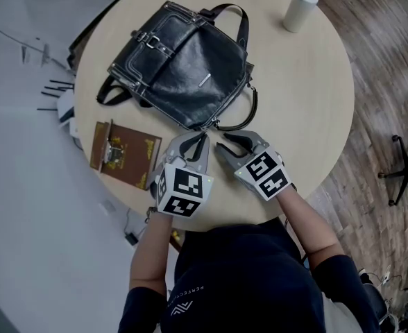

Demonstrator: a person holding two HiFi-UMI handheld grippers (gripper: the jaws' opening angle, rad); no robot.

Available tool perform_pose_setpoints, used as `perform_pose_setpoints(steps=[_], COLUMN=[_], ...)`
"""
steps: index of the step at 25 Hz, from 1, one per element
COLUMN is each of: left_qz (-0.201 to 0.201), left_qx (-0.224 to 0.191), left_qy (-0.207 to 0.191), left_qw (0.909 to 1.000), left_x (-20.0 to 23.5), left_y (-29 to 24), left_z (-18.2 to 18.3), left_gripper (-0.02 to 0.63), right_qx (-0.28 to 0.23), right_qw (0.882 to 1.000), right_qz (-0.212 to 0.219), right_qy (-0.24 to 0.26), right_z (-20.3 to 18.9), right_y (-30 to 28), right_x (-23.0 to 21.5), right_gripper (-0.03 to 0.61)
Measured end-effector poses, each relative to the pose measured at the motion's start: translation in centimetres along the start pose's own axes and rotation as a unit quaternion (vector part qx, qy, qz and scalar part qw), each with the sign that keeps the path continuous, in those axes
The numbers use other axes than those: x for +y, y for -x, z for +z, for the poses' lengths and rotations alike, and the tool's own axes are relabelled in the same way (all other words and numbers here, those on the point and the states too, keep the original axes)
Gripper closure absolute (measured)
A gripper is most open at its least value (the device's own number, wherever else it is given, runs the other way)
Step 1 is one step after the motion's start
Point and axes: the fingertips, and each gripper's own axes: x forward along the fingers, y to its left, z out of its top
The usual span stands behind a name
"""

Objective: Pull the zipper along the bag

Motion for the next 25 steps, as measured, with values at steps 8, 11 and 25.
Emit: perform_pose_setpoints(steps=[8, 11, 25], left_qz=[-0.006, -0.007, -0.017], left_qx=[0.007, 0.008, -0.004], left_qy=[-0.005, -0.001, 0.032], left_qw=[0.9999, 0.9999, 0.9993], left_x=[-0.1, 0.0, -0.3], left_y=[-0.3, -0.4, -0.4], left_z=[0.1, 0.0, 0.0], left_gripper=[0.584, 0.584, 0.584], right_qx=[-0.038, -0.051, 0.029], right_qw=[0.999, 0.999, 0.993], right_qz=[-0.004, -0.015, -0.01], right_qy=[-0.027, -0.006, 0.114], right_z=[1.1, 1.8, 0.4], right_y=[1.7, 2.4, -0.3], right_x=[-1.8, -2.8, -3.0], right_gripper=[0.468, 0.468, 0.502])
